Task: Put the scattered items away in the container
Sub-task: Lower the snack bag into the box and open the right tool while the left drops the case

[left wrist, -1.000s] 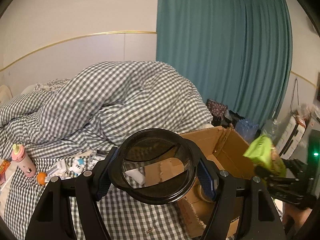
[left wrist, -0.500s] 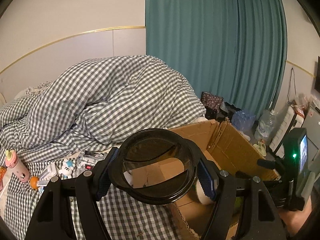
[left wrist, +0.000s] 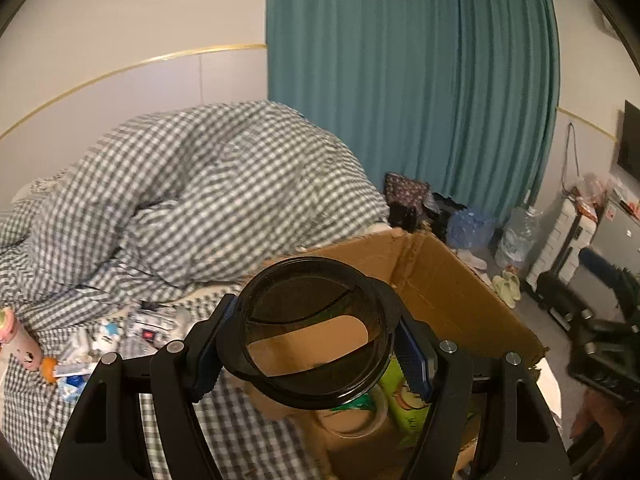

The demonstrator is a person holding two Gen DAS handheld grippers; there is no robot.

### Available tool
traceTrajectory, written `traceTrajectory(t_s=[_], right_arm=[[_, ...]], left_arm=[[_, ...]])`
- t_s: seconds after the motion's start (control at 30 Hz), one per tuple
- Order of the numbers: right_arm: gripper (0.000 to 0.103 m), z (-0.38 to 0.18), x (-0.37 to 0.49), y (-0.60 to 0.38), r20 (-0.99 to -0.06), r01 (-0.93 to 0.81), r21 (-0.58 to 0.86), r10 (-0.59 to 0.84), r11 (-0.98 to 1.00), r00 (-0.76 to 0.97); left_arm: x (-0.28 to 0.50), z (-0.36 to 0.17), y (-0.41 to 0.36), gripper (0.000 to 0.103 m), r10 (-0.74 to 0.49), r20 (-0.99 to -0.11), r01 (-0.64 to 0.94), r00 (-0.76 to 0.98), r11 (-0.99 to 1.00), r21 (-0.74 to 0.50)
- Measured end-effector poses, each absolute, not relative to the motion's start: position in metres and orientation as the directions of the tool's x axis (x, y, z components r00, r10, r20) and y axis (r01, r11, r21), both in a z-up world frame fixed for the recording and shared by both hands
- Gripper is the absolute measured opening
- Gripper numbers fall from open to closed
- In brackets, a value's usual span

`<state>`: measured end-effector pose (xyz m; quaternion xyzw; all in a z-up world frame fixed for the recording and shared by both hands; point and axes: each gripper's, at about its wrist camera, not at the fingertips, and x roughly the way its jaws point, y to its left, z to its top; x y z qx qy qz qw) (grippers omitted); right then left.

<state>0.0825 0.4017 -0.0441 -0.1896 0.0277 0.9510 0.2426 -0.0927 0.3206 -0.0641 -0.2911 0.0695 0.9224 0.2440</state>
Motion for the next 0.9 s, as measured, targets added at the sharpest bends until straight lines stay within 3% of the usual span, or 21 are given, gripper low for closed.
traceTrajectory(t_s=[0.23, 0.47, 0.53, 0.6, 0.9], right_arm=[[0.101, -0.037, 0.101, 0.417, -0.375, -0.501, -0.014, 0.469, -0.866, -0.8], [0.102, -0.043, 0.11, 0.43, -0.415, -0.515, 0.002, 0.468, -0.857, -0.781], [0.102, -0.044, 0.11, 0.432, -0.424, -0.514, 0.007, 0.463, -0.857, -0.778], [0.102, -0.045, 0.112, 0.432, -0.428, -0.513, 0.009, 0.46, -0.859, -0.778], [0.102, -0.034, 0.108, 0.417, -0.391, -0.48, 0.016, 0.436, -0.877, -0.81]], left_arm=[[-0.098, -0.088, 0.363, 0.074, 0.448, -0.658, -0.565, -0.604, -0.824, -0.043], [-0.111, -0.126, 0.39, 0.076, 0.395, -0.774, -0.564, -0.495, -0.823, -0.06], [-0.112, -0.134, 0.392, 0.083, 0.372, -0.794, -0.557, -0.48, -0.829, -0.051], [-0.112, -0.138, 0.393, 0.1, 0.358, -0.806, -0.553, -0.471, -0.832, -0.047], [-0.114, -0.119, 0.369, 0.103, 0.398, -0.766, -0.544, -0.504, -0.836, -0.076]])
